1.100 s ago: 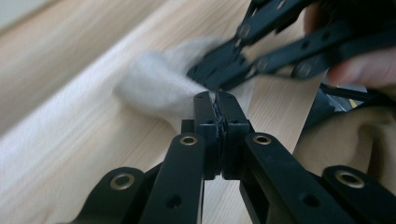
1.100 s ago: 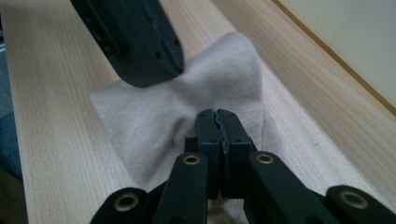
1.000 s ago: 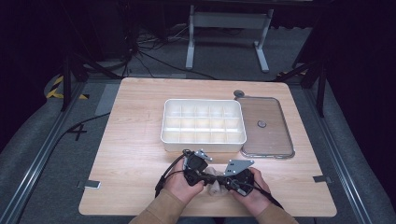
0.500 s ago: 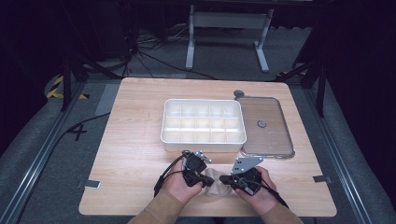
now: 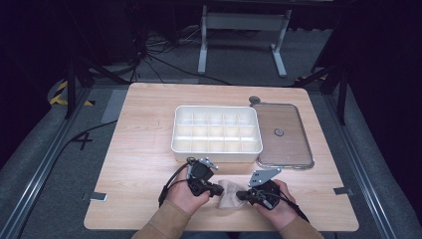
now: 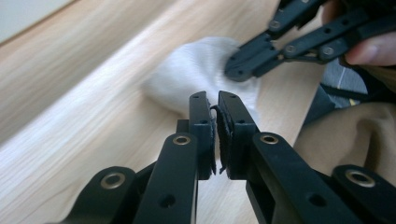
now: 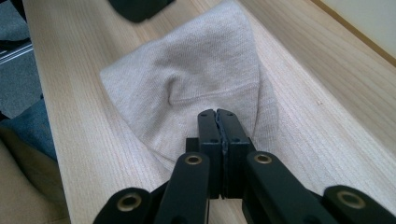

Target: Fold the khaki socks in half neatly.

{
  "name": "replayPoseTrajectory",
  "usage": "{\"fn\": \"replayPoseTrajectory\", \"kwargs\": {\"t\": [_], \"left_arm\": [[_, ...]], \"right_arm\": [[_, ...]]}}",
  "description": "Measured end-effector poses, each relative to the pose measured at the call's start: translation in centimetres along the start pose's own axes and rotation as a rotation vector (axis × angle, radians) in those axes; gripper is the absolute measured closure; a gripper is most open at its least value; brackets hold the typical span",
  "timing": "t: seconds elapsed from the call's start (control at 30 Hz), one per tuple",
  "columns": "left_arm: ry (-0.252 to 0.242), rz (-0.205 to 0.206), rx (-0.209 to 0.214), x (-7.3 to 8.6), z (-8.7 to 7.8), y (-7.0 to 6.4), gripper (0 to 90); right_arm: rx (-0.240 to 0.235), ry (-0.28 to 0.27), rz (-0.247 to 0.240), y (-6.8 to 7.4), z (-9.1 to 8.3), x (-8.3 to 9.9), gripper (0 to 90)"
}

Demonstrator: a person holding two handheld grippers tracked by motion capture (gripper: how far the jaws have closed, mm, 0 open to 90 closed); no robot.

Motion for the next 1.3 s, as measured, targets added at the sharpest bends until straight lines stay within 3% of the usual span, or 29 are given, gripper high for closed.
{"fn": "replayPoseTrajectory", "kwargs": {"t": [0.07, 0.1, 0.23, 0.4, 0.43, 0.47, 0.6, 0.83, 0.93, 0.97, 1.07, 1.3], "left_arm": [[0.033, -0.033, -0.036, 0.7, 0.3, 1.1, 84.3], [0.05, -0.045, -0.035, 0.9, 0.7, 1.3, 84.8], [0.094, -0.043, -0.05, 1.5, 1.7, 1.6, 85.4], [0.127, -0.023, -0.043, 1.5, 3.0, 0.8, 86.6], [0.126, 0.003, -0.045, 1.4, 3.4, 0.5, 86.8], [0.126, 0.003, -0.045, 1.4, 3.4, 0.5, 86.9], [0.068, 0.047, -0.025, 0.5, 3.1, -0.4, 86.6], [-0.029, 0.074, -0.03, -1.0, 3.0, -1.3, 85.2], [-0.029, 0.077, -0.018, -1.1, 3.1, -1.6, 84.3], [-0.009, 0.093, -0.018, -1.0, 3.1, -1.6, 84.3], [-0.007, 0.1, -0.033, -1.1, 3.4, -1.7, 84.4], [0.0, 0.088, -0.045, -0.9, 3.2, -1.5, 82.8]], "right_arm": [[-0.002, -0.006, -0.004, -0.1, 0.0, 0.0, 90.0], [-0.003, -0.005, -0.005, 0.0, 0.0, 0.0, 90.0], [0.001, -0.004, -0.006, 0.0, 0.0, 0.0, 90.0], [0.011, -0.004, -0.012, 0.1, 0.1, 0.0, 90.0], [0.014, -0.006, -0.017, 0.1, 0.1, 0.0, 90.0], [0.014, -0.006, -0.017, 0.1, 0.1, 0.0, 90.0], [0.021, -0.002, -0.017, 0.1, 0.1, 0.0, 90.0], [0.024, 0.014, -0.026, 0.5, 0.2, -0.3, 90.0], [0.022, 0.011, -0.032, 0.7, 0.4, -0.5, 90.0], [0.022, 0.011, -0.032, 0.7, 0.4, -0.5, 90.0], [0.011, 0.0, -0.042, 0.7, 0.6, -0.7, 90.0], [0.0, -0.014, -0.035, 0.7, 0.6, -0.8, 89.6]]}}
Point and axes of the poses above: each handheld gripper's, and its own axes: z roughly forward along the jaws, x roughly out of its underside, y roughly to its left, the point moved 9 cm from there along z, roughly forward along the jaws, and after that the axes turned 3 degrees about z, right-handed, at the moved point
